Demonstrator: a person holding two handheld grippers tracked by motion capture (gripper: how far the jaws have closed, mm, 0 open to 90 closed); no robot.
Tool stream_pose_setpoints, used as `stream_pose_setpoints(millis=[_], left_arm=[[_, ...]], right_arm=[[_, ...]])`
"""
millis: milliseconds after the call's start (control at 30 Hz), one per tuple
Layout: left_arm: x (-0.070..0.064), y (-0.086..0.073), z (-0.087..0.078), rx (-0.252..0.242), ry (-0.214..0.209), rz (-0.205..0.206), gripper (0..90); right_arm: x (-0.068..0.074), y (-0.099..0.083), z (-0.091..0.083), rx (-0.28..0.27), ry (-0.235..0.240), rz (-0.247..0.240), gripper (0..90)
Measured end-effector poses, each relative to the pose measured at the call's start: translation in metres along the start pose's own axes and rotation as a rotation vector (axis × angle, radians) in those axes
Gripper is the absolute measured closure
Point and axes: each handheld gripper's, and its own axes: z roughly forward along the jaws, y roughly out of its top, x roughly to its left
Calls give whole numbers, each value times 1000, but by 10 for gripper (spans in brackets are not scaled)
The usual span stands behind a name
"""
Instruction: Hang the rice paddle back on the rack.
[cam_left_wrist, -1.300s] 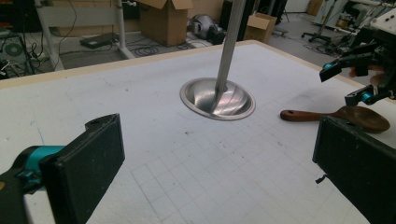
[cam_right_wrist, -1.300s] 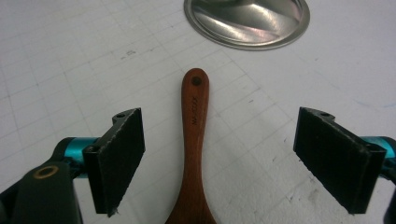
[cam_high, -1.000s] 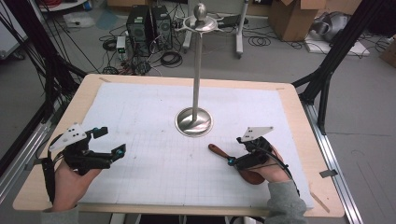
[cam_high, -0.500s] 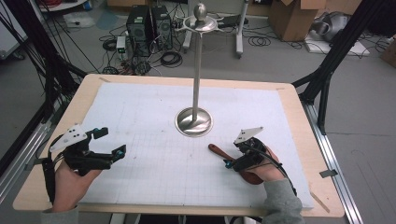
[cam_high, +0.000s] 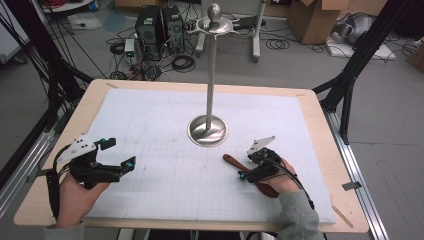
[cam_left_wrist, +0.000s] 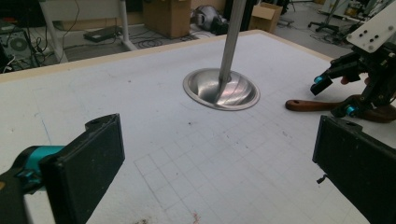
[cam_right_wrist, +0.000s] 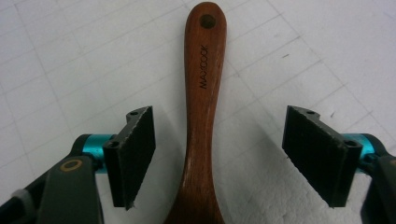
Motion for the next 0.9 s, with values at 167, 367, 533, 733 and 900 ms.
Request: stream_pose_setpoints(millis=[167,367,533,733,900], left_arm=[[2,0,-3,-7,3,-3,26],[1,0,-1,-9,-4,-7,26],[-2,0,3,2,-16,0,26],[-1,0,1,-4,-11,0,26],[0,1,0,-7,-10,-3,26]], right_arm=[[0,-1,-2,6,14,7,334],[1,-2,-5,14,14,3,440],[4,-2,-6,15,25,-8,527],[3,-3,-8,18,34,-8,600],[3,-5,-9,19,37,-10,654]])
